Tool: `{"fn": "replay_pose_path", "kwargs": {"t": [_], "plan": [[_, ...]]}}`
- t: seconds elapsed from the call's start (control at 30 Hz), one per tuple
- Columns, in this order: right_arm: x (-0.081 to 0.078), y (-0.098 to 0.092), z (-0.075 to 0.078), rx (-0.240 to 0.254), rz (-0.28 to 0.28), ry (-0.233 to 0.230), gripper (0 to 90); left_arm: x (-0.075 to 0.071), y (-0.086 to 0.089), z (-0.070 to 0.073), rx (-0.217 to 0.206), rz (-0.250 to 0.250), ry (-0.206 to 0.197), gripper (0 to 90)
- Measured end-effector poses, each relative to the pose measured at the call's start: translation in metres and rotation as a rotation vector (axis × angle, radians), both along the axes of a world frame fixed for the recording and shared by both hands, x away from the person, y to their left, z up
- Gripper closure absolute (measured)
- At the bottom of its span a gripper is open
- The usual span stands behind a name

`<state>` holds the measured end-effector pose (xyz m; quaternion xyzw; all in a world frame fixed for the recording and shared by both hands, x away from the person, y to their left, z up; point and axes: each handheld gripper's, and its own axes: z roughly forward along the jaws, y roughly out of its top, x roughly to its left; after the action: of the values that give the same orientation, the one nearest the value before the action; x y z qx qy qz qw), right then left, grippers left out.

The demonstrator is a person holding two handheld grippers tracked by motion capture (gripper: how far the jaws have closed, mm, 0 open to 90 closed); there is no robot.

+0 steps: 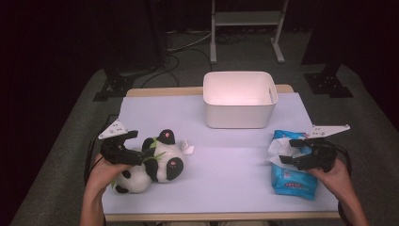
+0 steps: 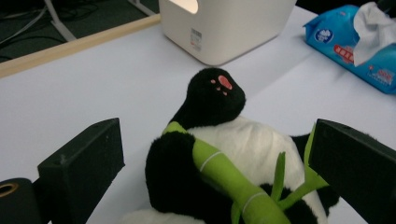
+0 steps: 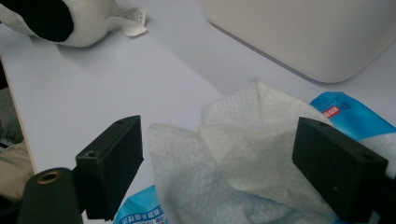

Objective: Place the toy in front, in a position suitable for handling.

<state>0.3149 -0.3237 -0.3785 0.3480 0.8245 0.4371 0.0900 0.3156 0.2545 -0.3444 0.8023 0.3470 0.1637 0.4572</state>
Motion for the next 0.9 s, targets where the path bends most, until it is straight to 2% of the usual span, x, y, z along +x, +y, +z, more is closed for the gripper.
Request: {"fn": "replay_pose_path", "kwargs": {"t": [0.1,0.2,0.3,0.4,0.5,0.53,0.7,0.9], "plan": [[0.000,0.000,0.001,0.006,0.003,0.000,15.0,-0.002,0.000,-0.001,-0.007,-0.018,0.011,2.3],[0.000,0.000,0.001,-0.005,0.005,-0.001,15.0,-0.004,-0.001,-0.001,0.018,-0.045,0.028,2.3],[0.000,0.002,0.002,-0.006,0.007,-0.005,15.0,-0.006,0.000,0.000,0.011,-0.075,0.043,5.3],[-0.001,0.004,0.003,-0.004,0.015,-0.009,15.0,-0.007,-0.001,-0.003,0.033,-0.086,0.063,6.1],[0.000,0.005,0.002,-0.010,0.016,-0.005,15.0,-0.006,-0.001,-0.007,0.062,-0.128,0.089,13.5],[0.000,0.005,0.002,-0.011,0.016,-0.004,15.1,-0.006,-0.001,-0.008,0.066,-0.133,0.100,16.8],[0.000,0.006,0.002,0.000,0.024,-0.001,15.0,-0.003,-0.003,-0.016,0.089,-0.146,0.143,22.7],[-0.001,0.006,0.005,0.000,0.026,-0.010,15.0,0.000,-0.004,-0.024,0.060,-0.166,0.170,25.9]]}}
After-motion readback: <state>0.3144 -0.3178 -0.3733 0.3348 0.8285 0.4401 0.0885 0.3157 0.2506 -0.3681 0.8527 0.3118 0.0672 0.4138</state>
